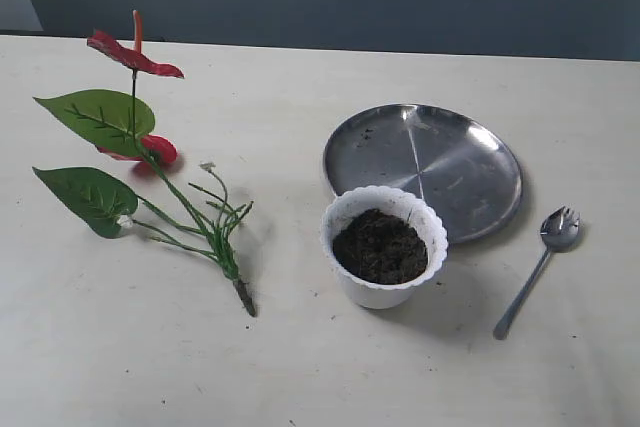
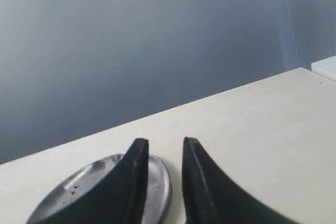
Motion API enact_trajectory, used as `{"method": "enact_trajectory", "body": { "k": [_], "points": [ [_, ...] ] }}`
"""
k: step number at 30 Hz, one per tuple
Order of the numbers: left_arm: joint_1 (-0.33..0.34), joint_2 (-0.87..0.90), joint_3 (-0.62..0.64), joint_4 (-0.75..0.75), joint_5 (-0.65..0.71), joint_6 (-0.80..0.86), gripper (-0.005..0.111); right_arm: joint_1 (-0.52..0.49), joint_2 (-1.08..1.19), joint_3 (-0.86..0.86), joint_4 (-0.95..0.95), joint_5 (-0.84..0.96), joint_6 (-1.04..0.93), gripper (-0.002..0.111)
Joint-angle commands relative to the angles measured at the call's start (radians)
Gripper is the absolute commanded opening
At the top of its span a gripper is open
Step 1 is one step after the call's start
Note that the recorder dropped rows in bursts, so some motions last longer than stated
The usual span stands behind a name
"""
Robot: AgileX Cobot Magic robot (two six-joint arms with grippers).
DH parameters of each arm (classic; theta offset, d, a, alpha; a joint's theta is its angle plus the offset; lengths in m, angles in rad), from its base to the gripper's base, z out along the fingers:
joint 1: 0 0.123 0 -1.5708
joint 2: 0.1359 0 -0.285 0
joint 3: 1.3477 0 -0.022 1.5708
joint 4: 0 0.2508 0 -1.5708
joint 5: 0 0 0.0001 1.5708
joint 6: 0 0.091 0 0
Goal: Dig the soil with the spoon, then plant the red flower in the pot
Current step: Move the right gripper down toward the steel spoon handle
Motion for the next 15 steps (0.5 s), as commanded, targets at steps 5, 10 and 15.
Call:
{"method": "enact_trajectory", "body": {
  "k": [5, 10, 15],
  "points": [
    [-0.007, -0.005, -0.002, -0.008, -0.011, -0.006, 0.001, -0.005, -0.004, 0.002, 0.41, -0.084, 0.191, 0.023],
    [-0.007, -0.005, -0.002, -0.008, -0.011, -0.006, 0.001, -0.005, -0.004, 0.002, 0.432, -0.154, 0.199, 0.023],
    [-0.007, -0.005, -0.002, -0.008, -0.011, -0.006, 0.001, -0.005, -0.004, 0.002, 0.443, -0.159, 0.199, 0.023]
  ]
}}
